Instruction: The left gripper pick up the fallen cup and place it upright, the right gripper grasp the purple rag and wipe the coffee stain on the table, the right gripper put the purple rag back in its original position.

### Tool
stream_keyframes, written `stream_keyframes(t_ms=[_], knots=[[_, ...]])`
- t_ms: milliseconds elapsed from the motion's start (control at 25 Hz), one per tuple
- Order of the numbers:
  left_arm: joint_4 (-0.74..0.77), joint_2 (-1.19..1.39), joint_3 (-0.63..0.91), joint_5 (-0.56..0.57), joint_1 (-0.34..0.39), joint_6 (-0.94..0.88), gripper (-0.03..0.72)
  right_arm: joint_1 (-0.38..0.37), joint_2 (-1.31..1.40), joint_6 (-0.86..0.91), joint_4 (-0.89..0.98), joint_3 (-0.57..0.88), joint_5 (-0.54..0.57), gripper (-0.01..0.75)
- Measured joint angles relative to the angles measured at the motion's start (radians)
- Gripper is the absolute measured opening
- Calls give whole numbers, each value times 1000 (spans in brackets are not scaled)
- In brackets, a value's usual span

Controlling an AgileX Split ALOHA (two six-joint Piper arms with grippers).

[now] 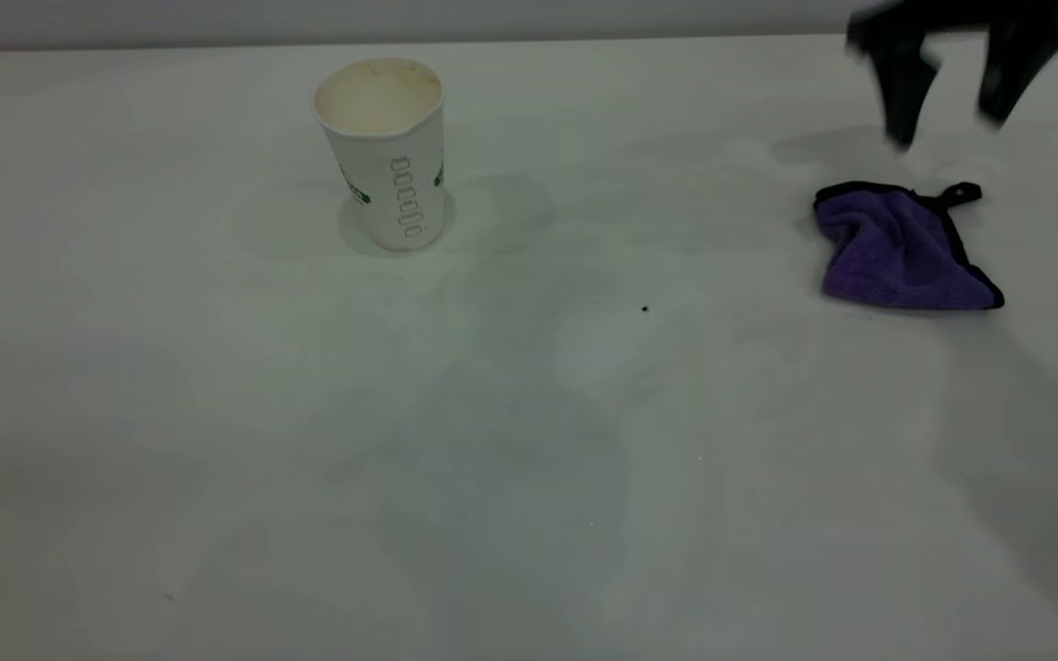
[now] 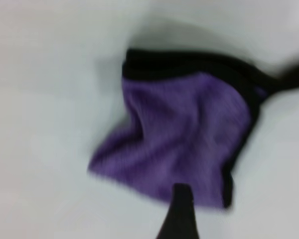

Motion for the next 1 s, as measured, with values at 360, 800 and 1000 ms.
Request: stream_keyframes(t_ms=[360, 800, 1000], knots=[[0, 0, 0, 0, 0, 0, 238, -2, -482, -49, 103, 224, 48, 728], [0, 0, 0, 0, 0, 0, 238, -2, -1190, -81, 170, 868, 65, 714], [0, 0, 0, 0, 0, 0, 238, -2, -1538, -81, 186, 1146, 49, 698]])
